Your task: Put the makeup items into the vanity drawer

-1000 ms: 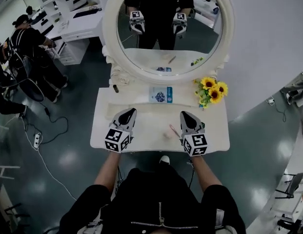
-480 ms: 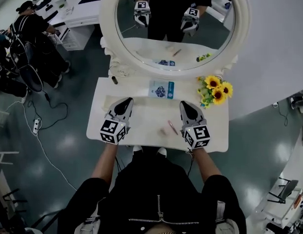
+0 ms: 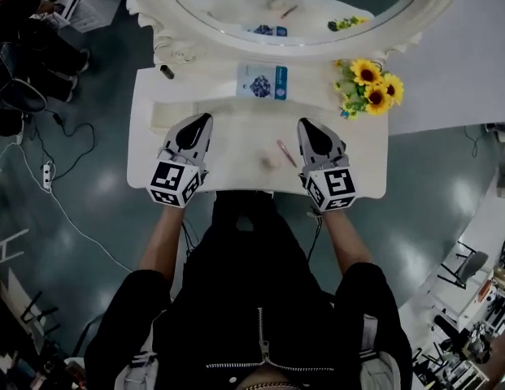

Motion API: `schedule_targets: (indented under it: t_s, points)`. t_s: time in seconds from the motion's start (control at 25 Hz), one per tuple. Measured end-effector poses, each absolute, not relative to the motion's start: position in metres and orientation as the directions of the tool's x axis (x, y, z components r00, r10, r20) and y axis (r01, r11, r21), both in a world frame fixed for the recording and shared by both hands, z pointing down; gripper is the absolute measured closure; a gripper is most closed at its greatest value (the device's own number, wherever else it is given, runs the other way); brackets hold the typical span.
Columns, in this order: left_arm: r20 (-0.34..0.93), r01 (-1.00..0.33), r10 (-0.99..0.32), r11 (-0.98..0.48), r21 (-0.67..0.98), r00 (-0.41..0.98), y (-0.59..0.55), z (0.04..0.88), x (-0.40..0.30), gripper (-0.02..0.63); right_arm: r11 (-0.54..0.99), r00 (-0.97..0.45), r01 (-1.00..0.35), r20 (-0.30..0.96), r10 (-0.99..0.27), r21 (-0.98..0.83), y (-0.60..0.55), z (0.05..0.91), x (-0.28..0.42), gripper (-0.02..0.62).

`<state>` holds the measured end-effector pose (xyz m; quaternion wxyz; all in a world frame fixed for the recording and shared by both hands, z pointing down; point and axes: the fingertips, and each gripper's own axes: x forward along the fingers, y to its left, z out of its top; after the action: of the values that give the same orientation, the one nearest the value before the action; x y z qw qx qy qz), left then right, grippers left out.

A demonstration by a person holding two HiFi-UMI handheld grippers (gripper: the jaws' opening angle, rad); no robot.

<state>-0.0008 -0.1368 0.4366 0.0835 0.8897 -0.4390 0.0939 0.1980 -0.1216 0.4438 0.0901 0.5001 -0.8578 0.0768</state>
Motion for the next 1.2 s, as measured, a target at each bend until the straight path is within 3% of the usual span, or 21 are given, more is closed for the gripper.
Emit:
schedule_targets:
  t_s: [0.28, 0.64, 1.2]
  points:
    - [0.277, -0.772, -0.726, -0.624, 0.119, 0.629, -0.123, 0.473, 0.001, 0.58, 0.51, -0.493, -0.86, 0.29, -0.82, -0.02, -0.103, 0.486, 0.183, 0.573]
    - [0.301, -0.77, -0.715, -0.625, 0.129, 0.631, -0.119, 0.48, -0.009, 0.58, 0.55, -0.511, -0.835, 0.394, -0.764, -0.017, -0.084, 0.538, 0.163, 0.386]
    - [0.349, -0.806, -0.732, -0.573, 0.149, 0.585, -0.107, 0.5, -0.045, 0.58, 0.618, -0.474, -0.784, 0.697, -0.538, -0.057, -0.038, 0.67, 0.151, 0.373]
